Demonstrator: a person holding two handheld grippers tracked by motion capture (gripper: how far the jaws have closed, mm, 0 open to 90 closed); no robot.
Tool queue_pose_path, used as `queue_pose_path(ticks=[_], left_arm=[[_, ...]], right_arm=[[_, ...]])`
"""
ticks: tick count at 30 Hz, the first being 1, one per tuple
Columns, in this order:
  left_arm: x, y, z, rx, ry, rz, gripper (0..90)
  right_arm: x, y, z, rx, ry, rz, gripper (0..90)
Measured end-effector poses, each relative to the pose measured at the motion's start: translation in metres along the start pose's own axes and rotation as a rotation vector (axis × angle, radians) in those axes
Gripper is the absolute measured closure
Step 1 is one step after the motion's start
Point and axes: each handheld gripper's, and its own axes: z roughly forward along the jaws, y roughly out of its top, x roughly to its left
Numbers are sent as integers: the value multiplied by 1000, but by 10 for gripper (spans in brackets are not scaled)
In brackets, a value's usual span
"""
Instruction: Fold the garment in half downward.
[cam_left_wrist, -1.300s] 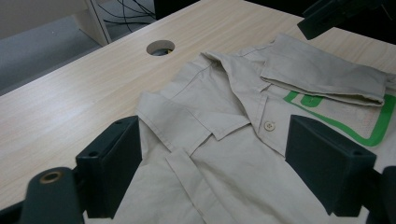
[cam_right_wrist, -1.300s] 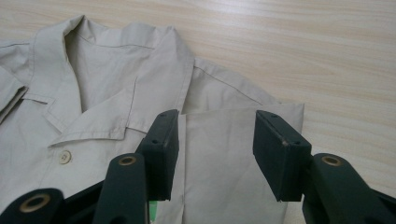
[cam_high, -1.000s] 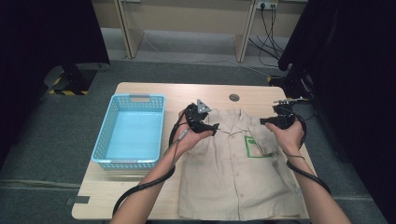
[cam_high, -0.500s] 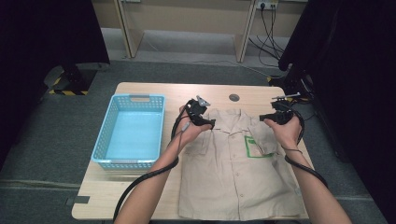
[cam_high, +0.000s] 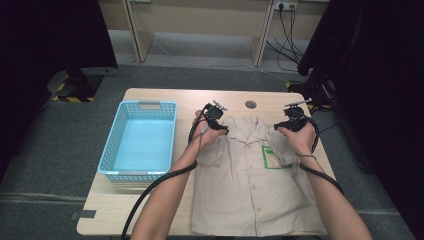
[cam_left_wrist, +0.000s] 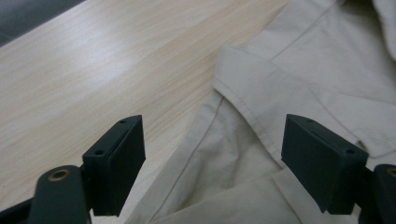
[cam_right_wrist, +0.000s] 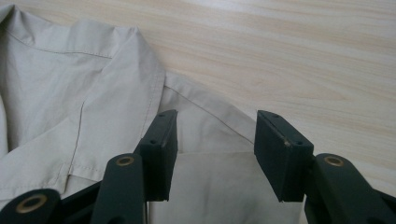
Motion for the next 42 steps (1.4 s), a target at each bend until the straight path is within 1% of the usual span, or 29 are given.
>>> queue_pose_path(ticks=[1, 4, 5, 6, 7, 11, 14, 18, 19, 21, 22, 23, 24, 25, 27, 28, 29, 30, 31, 32, 33, 34, 35, 37, 38, 40, 42], left_arm=[[3, -1, 6, 14, 6, -14, 214], [5, -2, 10, 24, 14, -24, 221], [7, -4, 14, 31, 17, -36, 223], [7, -4, 14, 31, 17, -36, 225], [9, -6, 17, 41, 19, -50, 227], [9, -7, 21, 51, 19, -52, 233], [9, -7, 23, 45, 15, -67, 241], [10, -5, 23, 52, -8, -64, 283], [11, -5, 23, 51, -15, -71, 308], [12, -6, 24, 47, -33, -106, 322], [13, -7, 24, 40, -46, -121, 372], [13, -7, 24, 32, -49, -119, 398], [12, -7, 24, 28, -56, -114, 398], [11, -6, 24, 28, -62, -103, 475], [9, -5, 24, 25, -73, -96, 522], [9, -5, 24, 25, -73, -96, 544], [9, -4, 24, 26, -75, -94, 544], [8, -3, 24, 29, -78, -94, 575], [7, -2, 24, 33, -81, -91, 653], [6, -1, 24, 40, -82, -90, 653], [4, 1, 24, 49, -89, -91, 721], [4, 1, 24, 49, -89, -91, 749], [3, 1, 24, 52, -91, -96, 749], [2, 2, 25, 53, -98, -114, 807], [2, 2, 25, 52, -100, -124, 851], [2, 2, 25, 53, -103, -140, 864], [2, 2, 25, 55, -103, -143, 881]], right_arm=[[1, 1, 4, 5, 5, 2, 501], [1, 2, 9, 14, 3, 2, 501], [1, 2, 13, 19, 3, -2, 501], [1, 2, 13, 19, 3, -2, 501], [1, 2, 17, 25, 3, -2, 499], [-1, 2, 23, 35, -2, -1, 497], [-1, 0, 27, 42, -2, -8, 495], [-1, 0, 30, 44, -3, -20, 496], [-1, 0, 31, 39, -3, -21, 506], [-2, 0, 31, 39, -2, -21, 513], [-1, -1, 30, 33, -16, -39, 567], [-1, -2, 30, 23, -16, -44, 584], [-1, -2, 30, 23, -16, -44, 584], [0, -3, 30, 11, -13, -61, 655], [1, -5, 30, 1, -14, -68, 722], [1, -5, 30, 1, -14, -68, 722], [2, -5, 30, -4, -13, -76, 750], [3, -5, 30, -4, -13, -83, 782], [7, -5, 30, -1, -15, -99, 838], [7, -5, 30, -1, -15, -99, 838], [9, -5, 30, 3, -16, -96, 882], [9, -5, 30, 3, -16, -96, 882], [9, -5, 30, 4, -15, -91, 891], [9, -4, 30, 8, -14, -84, 897], [9, -4, 30, 12, -16, -77, 900], [10, -3, 30, 14, -19, -72, 900], [11, -3, 30, 18, -22, -68, 900]])
